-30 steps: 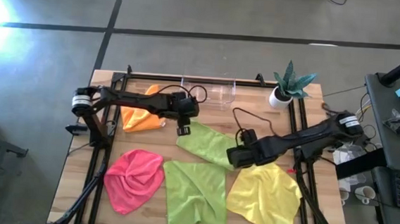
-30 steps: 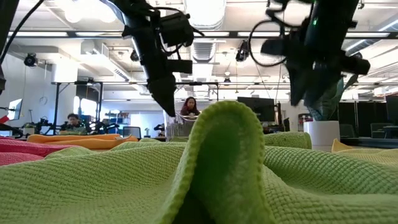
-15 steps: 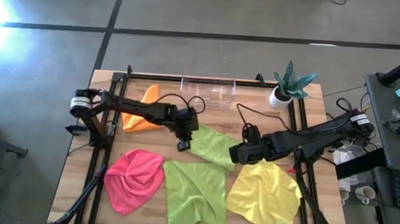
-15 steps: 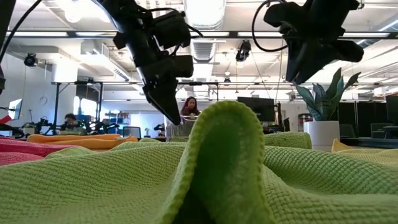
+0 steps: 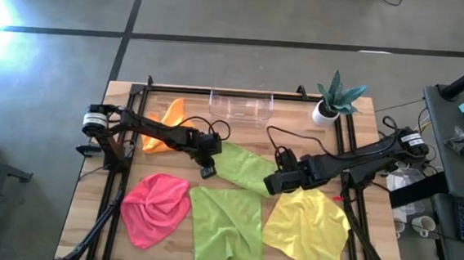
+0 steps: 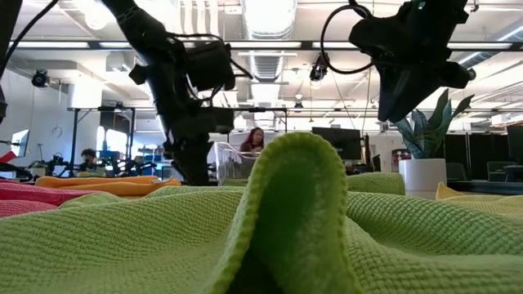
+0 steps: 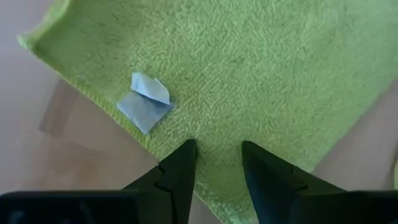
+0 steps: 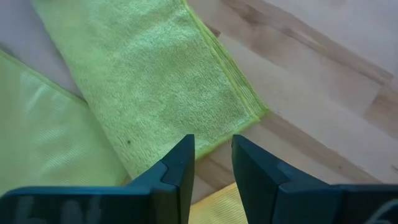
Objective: Fold microfiber towels
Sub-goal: Fold the top green microfiber towel on the table
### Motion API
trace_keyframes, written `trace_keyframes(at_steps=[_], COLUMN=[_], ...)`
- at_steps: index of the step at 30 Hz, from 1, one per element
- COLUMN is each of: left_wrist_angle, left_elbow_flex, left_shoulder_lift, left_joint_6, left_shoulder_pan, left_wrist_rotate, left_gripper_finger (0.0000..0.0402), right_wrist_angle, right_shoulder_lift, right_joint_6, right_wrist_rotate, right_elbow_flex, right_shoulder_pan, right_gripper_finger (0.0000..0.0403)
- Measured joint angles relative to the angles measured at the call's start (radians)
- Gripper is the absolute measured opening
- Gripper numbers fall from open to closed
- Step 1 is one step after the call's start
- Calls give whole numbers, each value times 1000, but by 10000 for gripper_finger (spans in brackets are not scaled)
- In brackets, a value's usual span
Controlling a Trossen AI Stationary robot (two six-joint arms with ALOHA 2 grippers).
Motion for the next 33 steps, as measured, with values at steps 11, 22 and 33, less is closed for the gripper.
trace_keyframes(at_steps=[11, 22, 33], left_wrist_angle=[-53, -207, 255], left_elbow_flex=[-19, 81, 82], left_shoulder_lift=[0, -72, -60], left_joint_6=[136, 33, -81], left_shoulder_pan=[8, -22, -163], left_wrist_rotate=[-395, -349, -177], left_gripper_finger=[120, 120, 120], right_wrist_angle=[6, 6, 9], right_shoulder_lift=[-1, -1, -4], right_joint_6=[-9, -35, -99], right_wrist_rotate=[0, -8, -10], right_elbow_flex=[0, 0, 0], right_shoulder_pan=[0, 0, 0], right_gripper_finger=[98, 98, 98])
